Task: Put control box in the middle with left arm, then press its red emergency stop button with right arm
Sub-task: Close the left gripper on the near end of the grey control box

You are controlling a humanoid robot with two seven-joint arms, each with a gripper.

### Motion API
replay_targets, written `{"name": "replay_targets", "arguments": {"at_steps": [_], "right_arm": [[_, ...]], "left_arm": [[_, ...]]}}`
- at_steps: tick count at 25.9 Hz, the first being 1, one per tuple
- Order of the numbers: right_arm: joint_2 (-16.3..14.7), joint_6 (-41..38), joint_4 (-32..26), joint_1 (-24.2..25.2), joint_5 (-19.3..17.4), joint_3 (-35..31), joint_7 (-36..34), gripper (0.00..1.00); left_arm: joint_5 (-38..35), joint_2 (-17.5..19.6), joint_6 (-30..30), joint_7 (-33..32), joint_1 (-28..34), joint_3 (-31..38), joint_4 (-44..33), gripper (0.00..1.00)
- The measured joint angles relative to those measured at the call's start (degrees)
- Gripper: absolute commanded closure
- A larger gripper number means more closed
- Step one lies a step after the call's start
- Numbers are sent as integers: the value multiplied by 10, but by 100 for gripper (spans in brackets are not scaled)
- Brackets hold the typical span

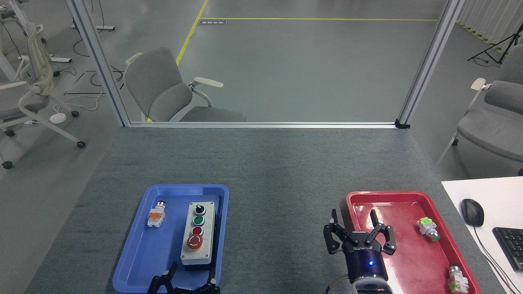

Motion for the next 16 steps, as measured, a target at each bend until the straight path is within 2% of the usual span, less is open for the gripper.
{"name": "replay_targets", "arguments": {"at_steps": [16], "right_arm": [[2, 0, 1, 2, 0, 1, 1, 2]], "left_arm": [[-4, -7, 21, -11, -68, 1, 84, 1]]}}
